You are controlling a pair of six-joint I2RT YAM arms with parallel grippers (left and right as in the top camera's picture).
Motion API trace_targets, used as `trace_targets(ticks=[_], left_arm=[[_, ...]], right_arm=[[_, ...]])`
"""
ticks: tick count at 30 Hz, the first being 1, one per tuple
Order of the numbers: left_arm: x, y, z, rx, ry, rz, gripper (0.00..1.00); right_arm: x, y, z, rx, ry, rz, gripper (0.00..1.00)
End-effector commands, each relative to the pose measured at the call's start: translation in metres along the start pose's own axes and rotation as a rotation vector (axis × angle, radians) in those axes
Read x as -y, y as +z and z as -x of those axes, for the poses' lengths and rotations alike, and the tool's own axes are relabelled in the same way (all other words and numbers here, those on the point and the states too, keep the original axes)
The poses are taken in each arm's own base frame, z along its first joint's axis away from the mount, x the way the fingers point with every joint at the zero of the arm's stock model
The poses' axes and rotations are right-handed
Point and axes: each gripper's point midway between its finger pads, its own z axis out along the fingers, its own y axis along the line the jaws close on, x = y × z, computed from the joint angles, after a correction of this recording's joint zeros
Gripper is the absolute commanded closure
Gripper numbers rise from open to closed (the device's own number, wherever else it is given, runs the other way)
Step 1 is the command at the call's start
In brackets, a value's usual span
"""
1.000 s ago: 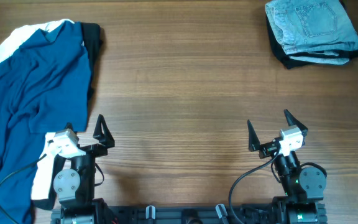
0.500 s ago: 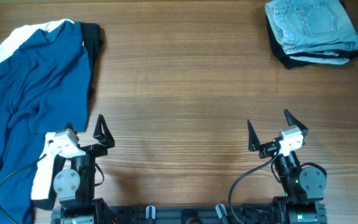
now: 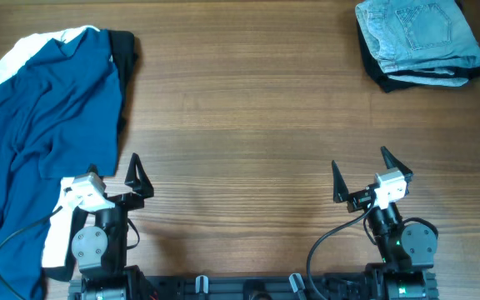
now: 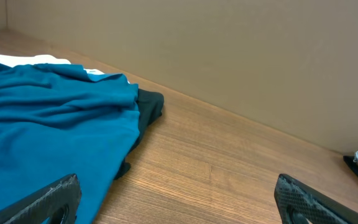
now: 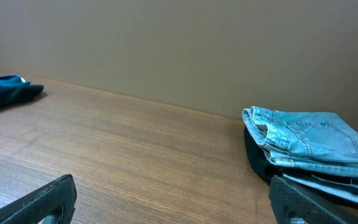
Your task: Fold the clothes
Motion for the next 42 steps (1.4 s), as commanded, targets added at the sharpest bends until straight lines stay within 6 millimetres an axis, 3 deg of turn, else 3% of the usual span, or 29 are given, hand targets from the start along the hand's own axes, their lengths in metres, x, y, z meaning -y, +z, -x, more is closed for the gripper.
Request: trace_targets(ticks=[1, 37, 42], left_arm=[[0.000, 0.000, -0.002, -0.004, -0.001, 0.001, 0.00], [0.001, 0.000, -0.003, -0.005, -0.009, -0.004, 0.00], [0.024, -0.002, 0.001, -0.007, -0.004, -0.134, 0.00]], right_arm=[[0.001, 0.000, 0.001, 0.007, -0.011, -0.007, 0.00], [0.001, 0.000, 0.005, 0.019, -0.014, -0.008, 0.00], [0.000, -0.005, 0.048, 0.196, -0.080, 0.001, 0.00]])
